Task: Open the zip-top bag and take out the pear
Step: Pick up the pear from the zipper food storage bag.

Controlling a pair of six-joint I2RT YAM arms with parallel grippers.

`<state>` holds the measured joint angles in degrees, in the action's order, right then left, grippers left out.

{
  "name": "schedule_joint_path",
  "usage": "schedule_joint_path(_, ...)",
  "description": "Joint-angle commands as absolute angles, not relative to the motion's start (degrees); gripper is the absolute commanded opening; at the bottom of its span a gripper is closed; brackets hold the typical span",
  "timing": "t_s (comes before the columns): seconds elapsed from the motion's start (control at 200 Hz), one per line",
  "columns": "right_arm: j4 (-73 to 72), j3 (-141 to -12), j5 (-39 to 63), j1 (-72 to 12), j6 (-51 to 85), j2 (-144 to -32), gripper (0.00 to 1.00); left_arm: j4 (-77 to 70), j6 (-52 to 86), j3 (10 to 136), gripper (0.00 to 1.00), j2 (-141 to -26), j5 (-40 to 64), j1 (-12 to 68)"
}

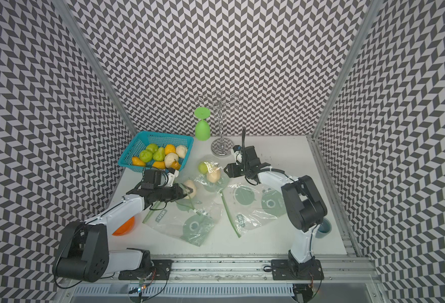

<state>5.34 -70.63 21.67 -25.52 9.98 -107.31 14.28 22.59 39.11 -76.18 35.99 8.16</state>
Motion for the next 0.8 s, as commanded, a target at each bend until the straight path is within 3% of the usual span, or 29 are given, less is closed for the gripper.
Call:
schedule_joint_path(0.0,2.1,-73.0,25.6,-25.2,4.4,-108.9,0.62,11.6,22.3,38.4,0.44,-76.4,37.4,8.2)
schedule_joint_path(0.18,-2.2,-71.6,31.6,-25.3,4.0,-111.9,0.61,10.4,22.3,38.2,0.43,-77.6,37.7,8.2)
schedule_joint_path(0.25,-2.0,-71.8,31.7,-25.3,3.5,-113.4,0.56,10.0,22.3,38.3,0.43,-77.9,37.8,8.3)
schedule_joint_path(0.451,-8.0,-66.6,28.9,-25.2,8.3,-111.4,0.00,9.4,22.3,38.3,0.43,-78.6,38.2,8.3)
schedule_joint_path(0.601,-14.0,-56.2,22.0,-25.2,15.1,-102.2,0.00,8.9,24.1,38.5,0.43,-78.4,38.5,8.3)
schedule_joint_path(0.796,-11.4,-45.2,4.8,-25.0,24.0,-88.5,0.00,6.5,26.1,39.1,0.43,-79.1,39.7,9.3)
